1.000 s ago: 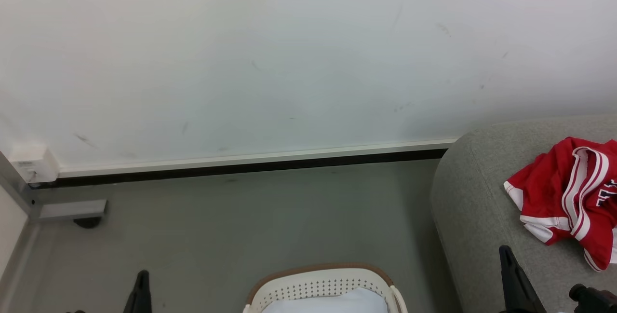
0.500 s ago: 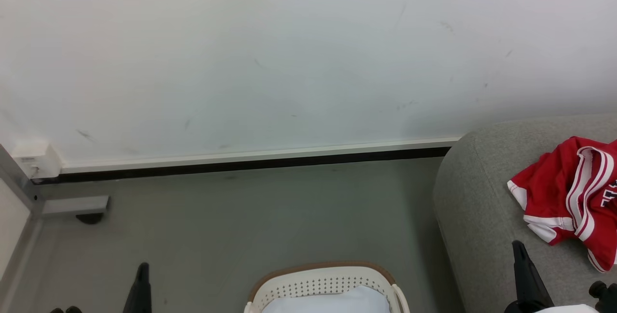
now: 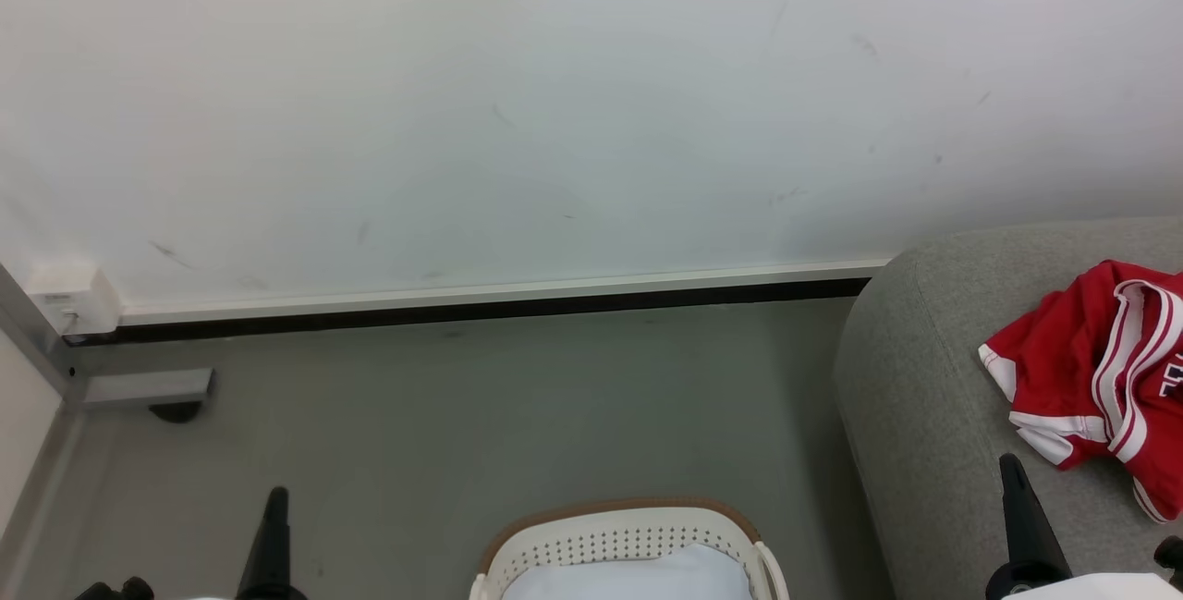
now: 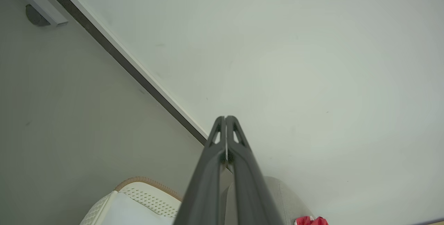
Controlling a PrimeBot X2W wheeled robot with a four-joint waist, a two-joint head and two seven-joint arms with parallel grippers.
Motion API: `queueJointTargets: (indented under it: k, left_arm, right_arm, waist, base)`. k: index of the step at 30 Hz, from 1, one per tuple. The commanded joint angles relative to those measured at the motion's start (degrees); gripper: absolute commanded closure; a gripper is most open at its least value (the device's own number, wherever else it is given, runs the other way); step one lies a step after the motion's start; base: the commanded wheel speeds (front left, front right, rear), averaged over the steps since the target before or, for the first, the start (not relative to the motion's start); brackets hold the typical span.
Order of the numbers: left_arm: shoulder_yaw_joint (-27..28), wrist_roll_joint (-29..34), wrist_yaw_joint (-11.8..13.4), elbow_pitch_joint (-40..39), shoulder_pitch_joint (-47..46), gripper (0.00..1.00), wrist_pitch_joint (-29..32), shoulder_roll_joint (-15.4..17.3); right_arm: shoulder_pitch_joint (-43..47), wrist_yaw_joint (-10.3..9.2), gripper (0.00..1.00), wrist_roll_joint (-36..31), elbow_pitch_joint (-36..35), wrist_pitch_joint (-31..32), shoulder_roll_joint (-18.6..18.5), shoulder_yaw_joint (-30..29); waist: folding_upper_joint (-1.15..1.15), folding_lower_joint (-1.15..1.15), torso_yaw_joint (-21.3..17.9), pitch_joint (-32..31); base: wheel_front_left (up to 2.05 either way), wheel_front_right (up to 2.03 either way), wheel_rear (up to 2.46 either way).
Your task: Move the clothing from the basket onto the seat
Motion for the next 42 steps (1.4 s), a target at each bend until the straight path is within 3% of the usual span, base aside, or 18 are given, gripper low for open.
queueJointTargets:
  k: [1, 42]
  left_arm:
    - [0.4, -2.6, -0.2, -0.5, -1.4, 1.0, 0.7, 0.2]
    - [1.0, -23.7, -0.3, 0.0, -4.5, 1.0, 6.6, -0.1]
  right_arm:
    - [-1.8, -0.04, 1.0, 2.4, -0.4, 0.4, -0.6, -0.6]
    - [-3.5, -0.08, 1.0, 23.8, 0.3, 5.9, -1.0, -4.2]
  waist:
    - [0.0, 0.0, 0.1, 0.1]
    - [0.0, 0.0, 1.3, 1.3]
  base:
    - [0.0, 0.0, 0.0]
    - [0.0, 0.0, 0.0]
